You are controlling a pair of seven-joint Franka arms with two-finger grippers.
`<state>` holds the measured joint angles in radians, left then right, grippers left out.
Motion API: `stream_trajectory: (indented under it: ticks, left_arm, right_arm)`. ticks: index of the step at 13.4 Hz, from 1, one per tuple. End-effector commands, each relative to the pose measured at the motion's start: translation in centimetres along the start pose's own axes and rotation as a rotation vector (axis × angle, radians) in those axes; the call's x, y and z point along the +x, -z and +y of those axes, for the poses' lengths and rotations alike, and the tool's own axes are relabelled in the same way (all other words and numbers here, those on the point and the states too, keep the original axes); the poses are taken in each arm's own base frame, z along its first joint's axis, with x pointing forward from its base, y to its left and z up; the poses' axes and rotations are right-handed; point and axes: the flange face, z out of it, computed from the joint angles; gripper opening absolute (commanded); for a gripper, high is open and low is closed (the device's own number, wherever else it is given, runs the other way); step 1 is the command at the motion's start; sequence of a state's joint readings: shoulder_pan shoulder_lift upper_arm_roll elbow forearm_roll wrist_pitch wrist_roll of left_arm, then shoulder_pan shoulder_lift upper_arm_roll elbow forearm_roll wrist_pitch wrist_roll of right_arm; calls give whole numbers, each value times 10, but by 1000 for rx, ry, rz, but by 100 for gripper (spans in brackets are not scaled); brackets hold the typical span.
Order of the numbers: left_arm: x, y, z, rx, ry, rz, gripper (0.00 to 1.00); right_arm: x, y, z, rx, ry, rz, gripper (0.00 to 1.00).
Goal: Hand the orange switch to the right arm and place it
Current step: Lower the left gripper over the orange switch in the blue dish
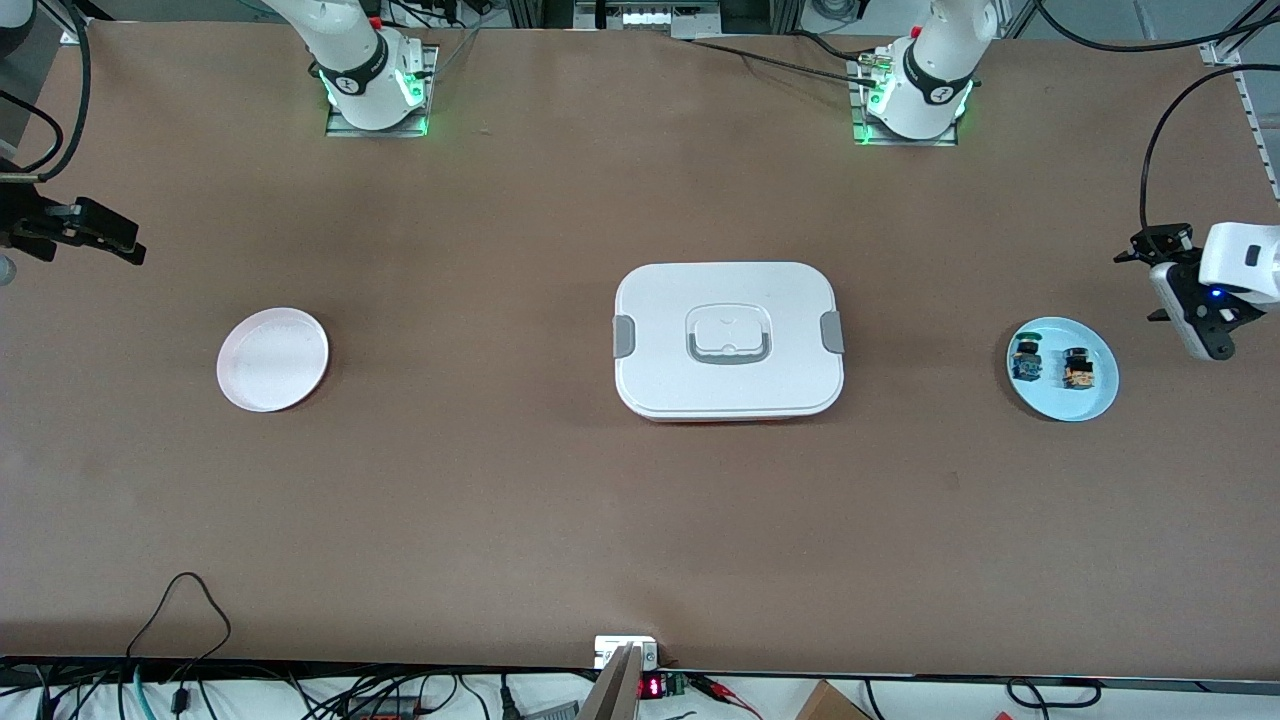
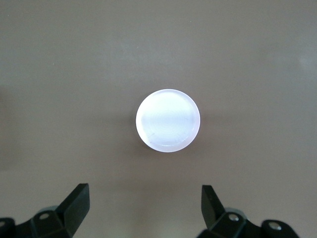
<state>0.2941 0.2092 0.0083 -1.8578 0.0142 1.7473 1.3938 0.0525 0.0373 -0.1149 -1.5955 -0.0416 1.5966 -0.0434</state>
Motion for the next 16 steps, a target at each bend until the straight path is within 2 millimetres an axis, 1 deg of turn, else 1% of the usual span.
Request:
stream_trajectory:
  ticks: [1,2,4,5,7,8,9,10,12,13,16]
  left_arm:
    - [-2,-31,-3,76,-218,-8,100]
    - [-3,-45,-10,90,-270,-8,100]
    - [-12,-68,-30,117,-347,-5,100]
    - [-13,-75,-36,131,-376,-6,100]
    - [-13,-95,-50,159,-437,-9,100]
    - [-19,-105,-57,168,-443,-7,100]
    - [-22,-117,-62,175,-462,-7,100]
    - [-23,-124,-67,186,-487,-8,100]
    - [-37,-144,-75,210,-490,-1,100]
    - [-40,-151,-78,217,-497,2,100]
    - [-38,-162,-79,227,-504,11,100]
  right_arm:
    - [-6,6,-2,17,-3,-2,100]
    - [-6,6,-2,18,-3,-3,100]
    - [-6,9,-5,16,3,3,100]
    - [-6,9,-6,17,-2,3,100]
    - [-6,9,-6,17,-3,3,100]
    - [-6,9,-5,17,-5,3,100]
    - [-5,8,-5,17,-5,2,100]
    - [-6,8,-5,17,-5,0,100]
    - [-5,8,-5,17,-5,2,100]
    - [-6,8,-5,17,-5,0,100]
    - [-5,8,-5,17,-5,2,100]
